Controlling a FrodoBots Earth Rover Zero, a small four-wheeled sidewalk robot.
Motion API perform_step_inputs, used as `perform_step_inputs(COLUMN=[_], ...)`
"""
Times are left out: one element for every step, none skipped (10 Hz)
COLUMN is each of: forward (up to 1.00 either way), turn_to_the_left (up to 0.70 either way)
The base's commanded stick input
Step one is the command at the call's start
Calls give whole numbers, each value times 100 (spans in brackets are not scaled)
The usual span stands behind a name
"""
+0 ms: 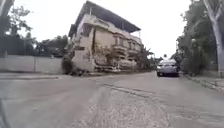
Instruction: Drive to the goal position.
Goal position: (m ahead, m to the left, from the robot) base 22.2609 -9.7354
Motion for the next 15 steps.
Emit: perform_step_inputs(forward=[85,85,85,85,85,85,85,85,85,85,85,85,85,85,85], turn_to_the_left=[-33,-27,-5,0,0,0,-1,-14,-28,-34,-34,-34,-34,-32,-14])
